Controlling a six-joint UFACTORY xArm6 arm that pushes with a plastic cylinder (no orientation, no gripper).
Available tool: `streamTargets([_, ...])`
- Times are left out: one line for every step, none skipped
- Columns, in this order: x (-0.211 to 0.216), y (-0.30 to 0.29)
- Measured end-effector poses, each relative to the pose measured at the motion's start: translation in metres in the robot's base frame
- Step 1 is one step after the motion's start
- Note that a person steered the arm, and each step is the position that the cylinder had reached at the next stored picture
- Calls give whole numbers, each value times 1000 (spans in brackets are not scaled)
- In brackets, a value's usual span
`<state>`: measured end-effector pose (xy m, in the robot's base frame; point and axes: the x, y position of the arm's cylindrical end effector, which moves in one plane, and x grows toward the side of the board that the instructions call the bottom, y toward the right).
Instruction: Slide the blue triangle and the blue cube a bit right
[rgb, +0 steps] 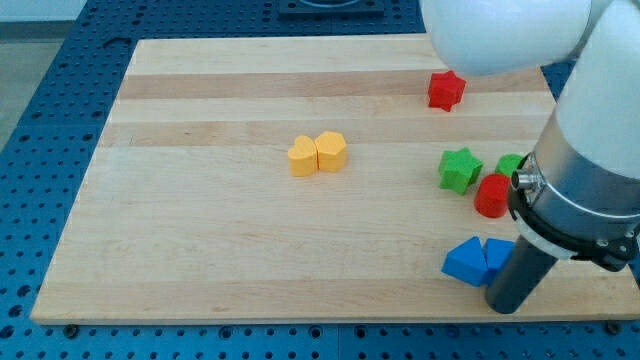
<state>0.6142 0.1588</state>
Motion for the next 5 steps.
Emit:
streamTargets([4, -36])
streamTargets([-8, -86])
streamTargets([-34, -92])
streamTargets([-42, -82])
streamTargets([-39, -69])
